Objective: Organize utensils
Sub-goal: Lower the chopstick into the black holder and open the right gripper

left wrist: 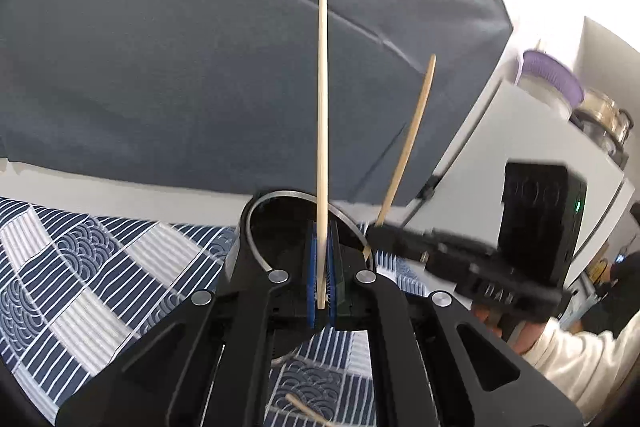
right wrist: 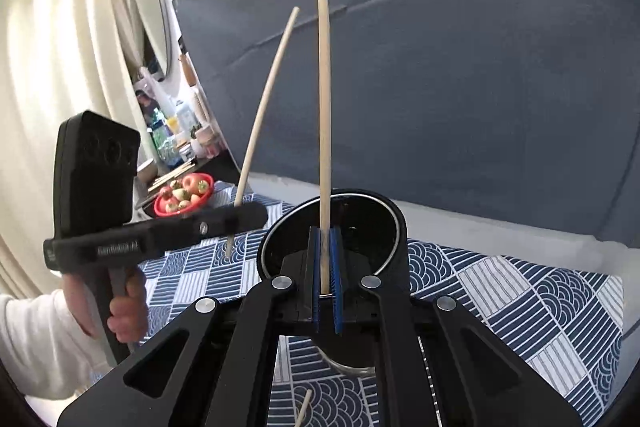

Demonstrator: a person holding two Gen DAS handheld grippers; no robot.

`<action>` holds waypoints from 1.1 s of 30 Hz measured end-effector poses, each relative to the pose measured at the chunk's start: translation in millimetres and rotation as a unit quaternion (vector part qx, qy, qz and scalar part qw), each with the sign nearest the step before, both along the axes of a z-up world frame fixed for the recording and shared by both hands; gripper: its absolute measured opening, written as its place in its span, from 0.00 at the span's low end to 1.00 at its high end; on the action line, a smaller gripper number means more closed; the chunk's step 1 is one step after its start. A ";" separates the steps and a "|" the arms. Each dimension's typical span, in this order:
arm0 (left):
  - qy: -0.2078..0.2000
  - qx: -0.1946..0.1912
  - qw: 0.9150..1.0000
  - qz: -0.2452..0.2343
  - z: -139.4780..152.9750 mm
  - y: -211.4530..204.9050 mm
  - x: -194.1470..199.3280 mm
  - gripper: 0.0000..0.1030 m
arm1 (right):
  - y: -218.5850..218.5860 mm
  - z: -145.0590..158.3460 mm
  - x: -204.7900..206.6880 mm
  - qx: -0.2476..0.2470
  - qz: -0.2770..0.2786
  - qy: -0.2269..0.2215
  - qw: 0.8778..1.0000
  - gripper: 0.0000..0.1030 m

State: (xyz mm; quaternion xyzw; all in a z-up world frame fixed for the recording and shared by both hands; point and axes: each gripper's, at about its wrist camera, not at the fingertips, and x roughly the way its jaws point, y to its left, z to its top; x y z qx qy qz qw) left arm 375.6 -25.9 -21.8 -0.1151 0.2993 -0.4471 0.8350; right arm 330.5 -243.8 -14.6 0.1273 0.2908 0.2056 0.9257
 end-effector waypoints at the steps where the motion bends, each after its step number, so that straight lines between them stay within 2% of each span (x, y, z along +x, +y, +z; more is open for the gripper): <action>1: -0.002 -0.007 1.000 0.003 1.2 -1.3 2.1 0.05 | -0.5 0.0 -0.3 0.001 -0.001 0.000 1.000 0.05; 5: -0.012 -0.029 1.000 0.001 1.1 -15.7 11.4 0.04 | -1.8 0.2 -0.4 -0.003 0.000 0.004 1.000 0.05; 10: -0.010 -0.029 1.000 -0.005 -15.1 -30.3 18.8 0.04 | -4.1 3.5 -0.1 -0.007 -0.006 0.009 1.000 0.05; 14: -0.008 -0.014 1.000 -0.010 -24.1 -30.9 11.9 0.05 | -5.7 2.9 -0.6 -0.013 -0.009 0.015 1.000 0.05; 22: -0.019 0.023 1.000 -0.002 -19.7 -17.0 -2.0 0.05 | -5.4 -1.7 -1.6 -0.018 -0.009 0.023 1.000 0.07; 23: -0.020 0.021 1.000 -0.003 -17.9 -14.7 -3.3 0.10 | -4.7 -0.4 -1.5 -0.021 -0.009 0.025 0.999 0.08; 24: -0.023 0.019 1.000 0.000 -15.4 -11.7 -5.7 0.20 | -3.8 0.4 -2.2 -0.028 -0.011 0.025 0.999 0.08; 25: -0.027 0.022 0.999 0.007 -13.5 -9.3 -8.1 0.26 | -3.0 1.6 -3.3 -0.036 -0.011 0.025 0.999 0.08; 26: -0.028 0.026 0.999 0.013 -12.6 -7.9 -9.6 0.40 | -3.1 3.0 -4.6 -0.044 -0.016 0.027 0.999 0.11; 27: -0.029 0.030 0.999 0.021 -10.9 -5.4 -11.9 0.47 | -3.4 3.8 -6.3 -0.050 -0.020 0.027 0.998 0.26; 28: -0.030 0.030 0.999 0.027 -8.4 -1.8 -14.8 0.51 | -4.5 6.1 -9.5 -0.059 -0.026 0.025 0.998 0.37; 29: -0.032 0.029 0.999 0.033 -5.5 1.9 -18.1 0.60 | -5.9 9.4 -13.9 -0.068 -0.032 0.021 0.997 0.54; 30: -0.034 0.030 0.998 0.039 -3.1 4.7 -20.2 0.70 | -6.8 12.2 -17.7 -0.073 -0.036 0.018 0.997 0.57; 31: -0.037 0.031 0.998 0.047 -0.4 8.3 -23.4 0.75 | -8.6 15.5 -22.2 -0.078 -0.039 0.016 0.996 0.58; 32: -0.038 0.038 0.997 0.060 2.6 12.7 -27.6 0.86 | -11.1 19.2 -27.1 -0.081 -0.040 0.016 0.996 0.65; 33: -0.036 0.043 0.996 0.069 4.0 15.5 -29.2 0.92 | -11.8 21.0 -30.2 -0.085 -0.043 0.016 0.995 0.72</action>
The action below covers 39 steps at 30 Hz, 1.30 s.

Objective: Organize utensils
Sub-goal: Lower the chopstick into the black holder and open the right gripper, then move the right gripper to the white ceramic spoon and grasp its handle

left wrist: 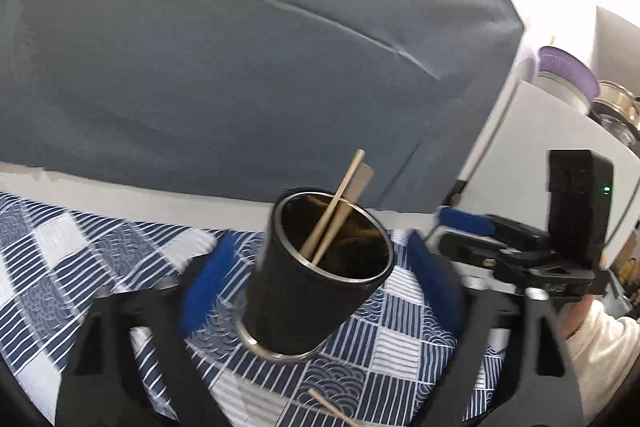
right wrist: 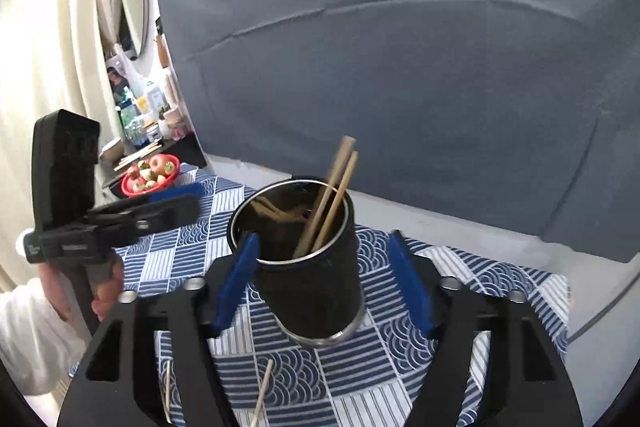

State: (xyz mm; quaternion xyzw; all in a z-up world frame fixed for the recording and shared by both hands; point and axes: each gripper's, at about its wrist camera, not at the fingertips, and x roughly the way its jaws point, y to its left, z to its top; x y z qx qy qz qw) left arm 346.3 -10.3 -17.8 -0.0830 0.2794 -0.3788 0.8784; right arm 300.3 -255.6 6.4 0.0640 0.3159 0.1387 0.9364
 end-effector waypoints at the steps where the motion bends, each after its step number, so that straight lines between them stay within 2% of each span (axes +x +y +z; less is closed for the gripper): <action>1: 0.003 0.003 1.000 0.007 0.9 2.8 -2.6 0.92 | -1.7 2.5 -5.0 -0.007 -0.003 -0.001 1.000 0.74; 4: 0.012 0.019 0.999 0.023 1.1 13.0 -12.9 0.94 | -5.4 6.7 -16.7 -0.019 -0.009 0.000 1.000 0.82; 7: 0.017 0.036 0.998 0.040 0.2 22.1 -24.1 0.94 | -8.4 8.7 -25.2 -0.027 -0.019 0.002 0.999 0.85; 14: 0.055 0.054 0.993 0.092 -6.5 47.4 -50.1 0.94 | -9.6 3.4 -34.3 -0.028 -0.019 0.024 0.999 0.86; 24: 0.096 0.074 0.981 0.152 -29.3 74.6 -102.8 0.94 | 1.1 -13.2 -52.2 -0.015 0.027 0.056 0.998 0.86; 39: 0.135 0.103 0.963 0.210 -59.7 103.5 -165.6 0.94 | 23.1 -31.2 -87.3 -0.009 0.083 0.082 0.993 0.86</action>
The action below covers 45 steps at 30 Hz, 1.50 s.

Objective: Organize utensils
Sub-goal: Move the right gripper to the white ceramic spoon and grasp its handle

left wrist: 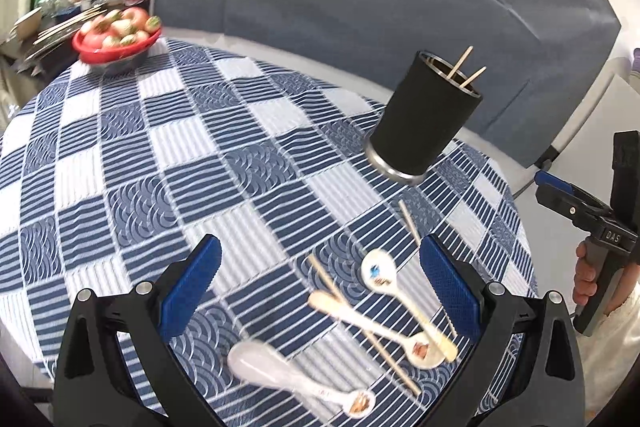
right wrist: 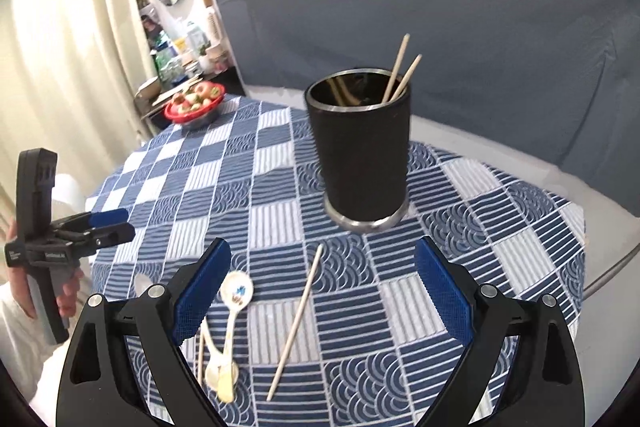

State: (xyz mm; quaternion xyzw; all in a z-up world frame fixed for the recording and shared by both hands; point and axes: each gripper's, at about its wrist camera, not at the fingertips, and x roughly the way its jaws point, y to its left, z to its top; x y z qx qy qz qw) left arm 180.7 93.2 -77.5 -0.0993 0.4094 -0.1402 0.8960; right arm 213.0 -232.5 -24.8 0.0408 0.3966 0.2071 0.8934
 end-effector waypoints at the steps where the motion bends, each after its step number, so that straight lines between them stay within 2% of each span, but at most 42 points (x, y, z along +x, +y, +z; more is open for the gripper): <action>1: 0.004 0.000 1.000 0.002 -2.0 2.3 -3.1 0.94 | 3.1 -2.8 -2.6 -0.001 0.005 0.006 1.000 0.86; 15: 0.059 0.007 0.998 0.034 -39.0 32.7 -33.8 0.94 | 44.1 -36.0 -32.3 -0.012 0.071 0.042 0.997 0.86; 27: 0.088 0.043 0.995 0.030 -67.3 51.4 -40.6 0.94 | 100.6 -65.6 -62.1 -0.032 0.161 0.061 0.985 0.86; 33: 0.092 0.044 0.995 0.019 -67.1 59.5 -38.8 0.94 | 132.7 -68.1 -81.9 -0.030 0.214 0.059 0.975 0.86; 38: 0.090 0.044 0.995 -0.010 -63.5 60.8 -33.9 0.94 | 156.2 -72.8 -93.2 -0.042 0.250 0.062 0.965 0.86; 42: 0.102 0.045 0.993 -0.039 -65.9 61.4 -24.4 0.87 | 176.0 -83.6 -94.4 -0.048 0.266 0.077 0.960 0.85; 45: 0.112 0.053 0.990 -0.059 -69.8 60.5 -17.7 0.87 | 186.9 -90.7 -93.8 -0.053 0.274 0.084 0.957 0.84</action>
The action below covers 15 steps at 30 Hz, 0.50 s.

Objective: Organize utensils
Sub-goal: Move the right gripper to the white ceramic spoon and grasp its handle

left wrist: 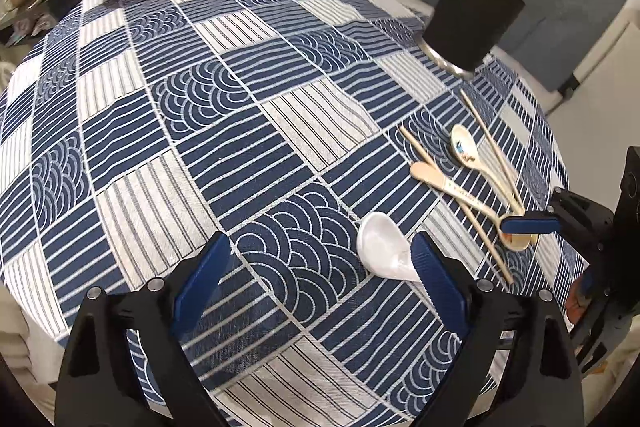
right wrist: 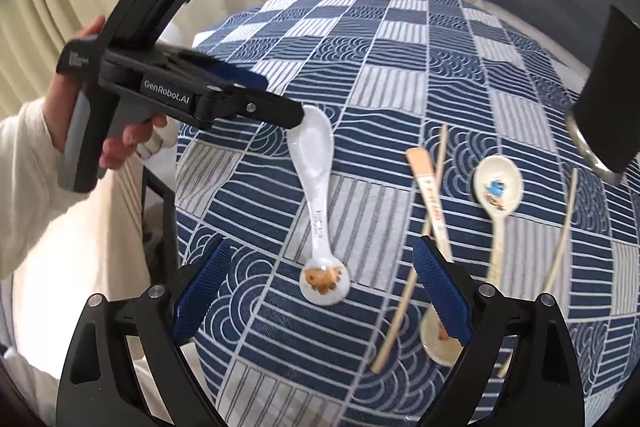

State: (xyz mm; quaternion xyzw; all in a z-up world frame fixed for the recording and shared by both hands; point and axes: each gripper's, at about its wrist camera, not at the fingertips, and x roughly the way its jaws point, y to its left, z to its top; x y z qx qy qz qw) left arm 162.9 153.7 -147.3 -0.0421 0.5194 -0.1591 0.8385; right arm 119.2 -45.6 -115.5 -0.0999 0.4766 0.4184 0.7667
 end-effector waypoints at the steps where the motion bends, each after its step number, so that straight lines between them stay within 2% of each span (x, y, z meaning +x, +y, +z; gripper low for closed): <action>1: 0.002 0.000 1.000 -0.005 -0.9 0.1 2.1 0.87 | 3.4 -1.7 -0.2 -0.002 0.004 0.001 1.000 0.81; 2: 0.002 0.000 1.000 -0.008 -0.9 0.5 3.1 0.87 | 6.3 -3.0 -0.3 -0.007 0.007 0.001 1.000 0.75; 5: 0.007 -0.001 1.000 -0.024 -1.6 0.8 9.6 0.84 | 14.4 -7.9 1.0 -0.016 0.020 0.004 1.000 0.72; 10: 0.024 0.003 0.998 -0.050 -5.6 -2.9 15.2 0.69 | 23.8 -10.9 5.2 -0.027 0.033 0.001 0.999 0.61; 13: 0.029 0.024 0.997 -0.072 -8.4 -9.6 13.5 0.63 | 25.1 -11.7 4.1 -0.035 0.043 -0.008 0.998 0.58; 15: 0.034 0.017 0.995 -0.088 -7.9 -13.1 12.0 0.57 | 25.4 -14.3 5.1 -0.041 0.051 -0.002 0.998 0.42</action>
